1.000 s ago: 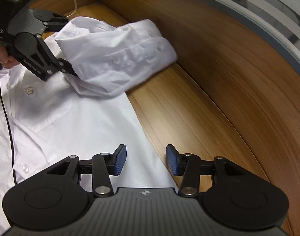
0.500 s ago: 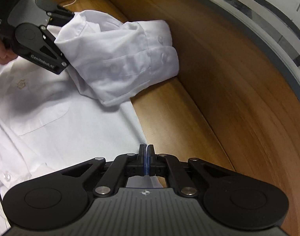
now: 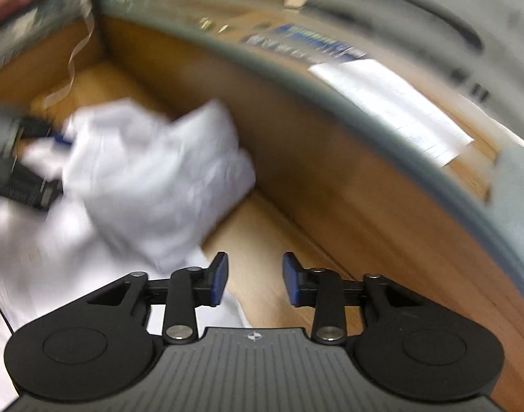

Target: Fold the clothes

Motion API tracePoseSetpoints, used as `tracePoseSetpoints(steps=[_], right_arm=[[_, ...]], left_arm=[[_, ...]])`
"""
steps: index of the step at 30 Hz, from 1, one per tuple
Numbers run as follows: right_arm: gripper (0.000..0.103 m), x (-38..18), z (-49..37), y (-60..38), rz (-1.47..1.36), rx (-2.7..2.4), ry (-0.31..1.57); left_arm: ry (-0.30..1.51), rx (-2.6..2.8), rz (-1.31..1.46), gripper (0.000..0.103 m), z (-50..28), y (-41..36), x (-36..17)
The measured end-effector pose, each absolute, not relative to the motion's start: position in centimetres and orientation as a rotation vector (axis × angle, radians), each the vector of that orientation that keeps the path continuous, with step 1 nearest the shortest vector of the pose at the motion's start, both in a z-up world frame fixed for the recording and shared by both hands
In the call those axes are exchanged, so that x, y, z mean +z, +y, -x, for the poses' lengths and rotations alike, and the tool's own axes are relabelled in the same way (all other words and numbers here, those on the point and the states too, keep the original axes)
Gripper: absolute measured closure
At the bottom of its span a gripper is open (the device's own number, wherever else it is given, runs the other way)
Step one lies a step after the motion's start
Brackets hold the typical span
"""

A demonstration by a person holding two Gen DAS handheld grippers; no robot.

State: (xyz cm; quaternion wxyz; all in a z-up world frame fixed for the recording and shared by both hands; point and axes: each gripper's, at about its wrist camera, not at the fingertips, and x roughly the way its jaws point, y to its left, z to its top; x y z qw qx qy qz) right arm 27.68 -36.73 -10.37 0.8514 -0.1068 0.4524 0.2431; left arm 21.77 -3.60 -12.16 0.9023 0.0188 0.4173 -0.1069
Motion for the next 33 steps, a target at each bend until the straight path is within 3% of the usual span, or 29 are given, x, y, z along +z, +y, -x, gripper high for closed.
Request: tracePoseSetpoints(steps=[3,5,7,14,15,16,18,19,20,22,25,33], right_arm=[[0.054,-8.7,-28.4,-35.9,0.071,0.475,0.939],[0.039,-8.1,-28.8,-35.3,-0.055,0.463,0.935],[0.033,-8.1,-29.2,-34.3,-0.142,0.45,0.937],[0.034,-10.8,-31.2,-28.8,-0.15,0.348,0.996],[0.037,-11.6,-31.5,-28.2,-0.133,0.326,1.012],[0.048,-12.1,-31.7,-27.7,-0.108,0.311,1.018],[0.067,-13.0,-32.0,-26.9,-0.059,0.283,1.028],[0.083,-13.1,-31.9,-26.7,-0.046,0.275,1.024],[0.089,-13.0,-31.9,-26.6,-0.052,0.28,1.023],[0.094,-12.8,-31.7,-26.6,-0.063,0.295,1.015],[0.099,-11.7,-30.9,-27.0,-0.055,0.289,0.984],[0.101,-5.9,-26.8,-30.1,-0.126,0.191,0.796]], left_arm=[[0.889,-0.19,-0.045,0.035,-19.9,-2.1,-11.4],[0.917,-0.151,-0.047,0.035,-18.2,-0.9,-11.2],[0.951,-0.106,-0.012,0.035,-18.4,0.3,-11.2],[0.967,-0.014,0.176,0.039,-18.3,4.6,-10.7],[0.958,-0.01,0.204,0.04,-18.4,4.9,-10.7],[0.949,-0.006,0.231,0.044,-18.5,5.3,-10.6],[0.931,-0.014,0.306,0.061,-19.7,5.6,-10.7],[0.928,-0.021,0.337,0.075,-20.3,5.8,-10.8],[0.936,-0.027,0.352,0.087,-21.0,5.9,-10.8],[0.943,-0.025,0.34,0.096,-22.1,5.8,-10.6],[0.96,0.019,0.343,0.097,-23.9,6.2,-11.6],[1.011,0.087,0.422,0.099,-24.4,7.5,-13.7]])
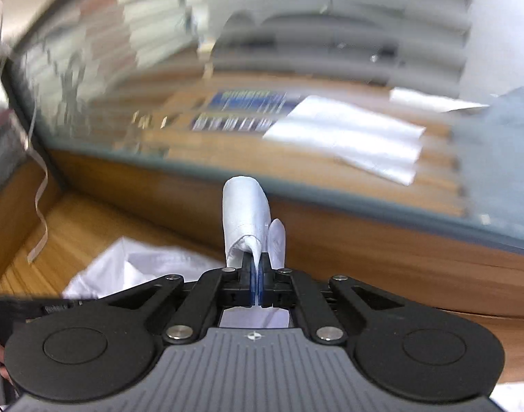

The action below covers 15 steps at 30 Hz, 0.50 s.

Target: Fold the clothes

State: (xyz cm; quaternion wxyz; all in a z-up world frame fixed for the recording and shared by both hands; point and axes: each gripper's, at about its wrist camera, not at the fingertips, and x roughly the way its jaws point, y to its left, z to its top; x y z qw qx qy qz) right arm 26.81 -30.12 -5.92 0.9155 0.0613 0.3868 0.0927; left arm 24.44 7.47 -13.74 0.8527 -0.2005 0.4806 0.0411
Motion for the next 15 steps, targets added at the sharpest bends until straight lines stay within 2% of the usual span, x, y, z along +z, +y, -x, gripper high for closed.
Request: tracePoseSetpoints(steps=[8,15], right_arm=[[0.101,-0.1,-16.7,-37.6,-0.471,-0.019,0.668],[0.101,-2.3,-5.3,-42.8,-0.817,-0.235,0.76]], left_arm=[[0.992,0.1,0.446,0.099,-24.2,7.0,-13.7],[0.941,0.09,0.508,0.099,-23.1,6.8,-14.2]])
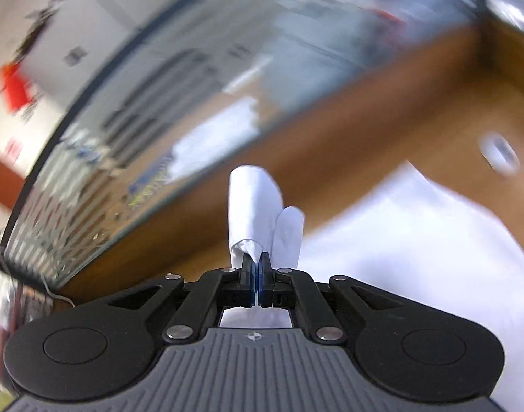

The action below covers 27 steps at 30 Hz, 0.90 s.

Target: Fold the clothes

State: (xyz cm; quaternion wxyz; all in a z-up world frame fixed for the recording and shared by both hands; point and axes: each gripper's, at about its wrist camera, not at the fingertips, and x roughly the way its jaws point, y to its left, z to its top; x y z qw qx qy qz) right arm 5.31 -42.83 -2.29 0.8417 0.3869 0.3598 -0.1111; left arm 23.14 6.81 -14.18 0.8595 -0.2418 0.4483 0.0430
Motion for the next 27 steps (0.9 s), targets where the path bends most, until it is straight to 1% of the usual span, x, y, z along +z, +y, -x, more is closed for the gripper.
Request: tracePoseSetpoints(steps=[6,8,9,10,11,12,14,15,16,17,19,22,23,25,27], right_arm=[[0.101,-7.6,1.4,-43.5,-1.137,-0.405,0.868],[0.1,-9.0,2.5,-43.0,-1.216,-0.442,0.884],[0.099,-9.4,2.8,-42.7,-1.225,-0.448,0.889],[0.095,-9.6,2.8,-42.5,-1.214,-0.454,0.896],[0.093,-9.6,2.9,-42.5,-1.185,-0.452,0.9],[0.089,-9.4,2.6,-42.3,-1.119,-0.426,0.913],[0.055,-8.9,1.9,-42.0,-0.988,-0.375,0.936],[0.051,-8.4,1.8,-41.9,-0.895,-0.349,0.948],[0.051,-8.0,1.6,-41.8,-0.802,-0.323,0.957],[0.049,-7.6,1.4,-41.7,-0.71,-0.297,0.966],[0.045,-7.4,1.3,-41.8,-0.562,-0.238,0.987],[0.037,-7.6,1.5,-41.5,-0.339,-0.134,1.002],[0.035,-7.4,1.7,-41.2,-0.271,-0.08,1.015],[0.033,-7.5,1.9,-40.8,-0.156,0.03,1.032],[0.025,-7.4,2.0,-40.5,-0.07,0.107,1.034]], left_arm=[[0.967,0.069,0.548,0.098,-22.5,7.5,-13.6],[0.964,0.067,0.53,0.094,-22.2,7.8,-13.1],[0.964,0.069,0.532,0.093,-22.0,8.0,-12.9],[0.964,0.073,0.542,0.093,-21.8,8.2,-12.8],[0.966,0.08,0.553,0.092,-21.7,8.4,-12.7],[0.969,0.087,0.565,0.09,-21.6,8.5,-12.7],[0.985,0.092,0.573,0.09,-21.4,8.5,-12.3],[0.986,0.084,0.572,0.09,-21.2,8.3,-12.1],[0.984,0.075,0.565,0.089,-21.0,8.1,-11.7],[0.981,0.065,0.554,0.085,-20.7,7.8,-11.3],[0.969,0.046,0.517,0.082,-20.3,6.9,-10.5],[0.953,0.019,0.459,0.081,-19.2,6.3,-9.1],[0.949,0.012,0.44,0.078,-18.9,6.0,-8.7],[0.943,0.005,0.408,0.075,-18.4,5.2,-8.1],[0.938,0.004,0.386,0.075,-17.8,4.6,-7.5]])
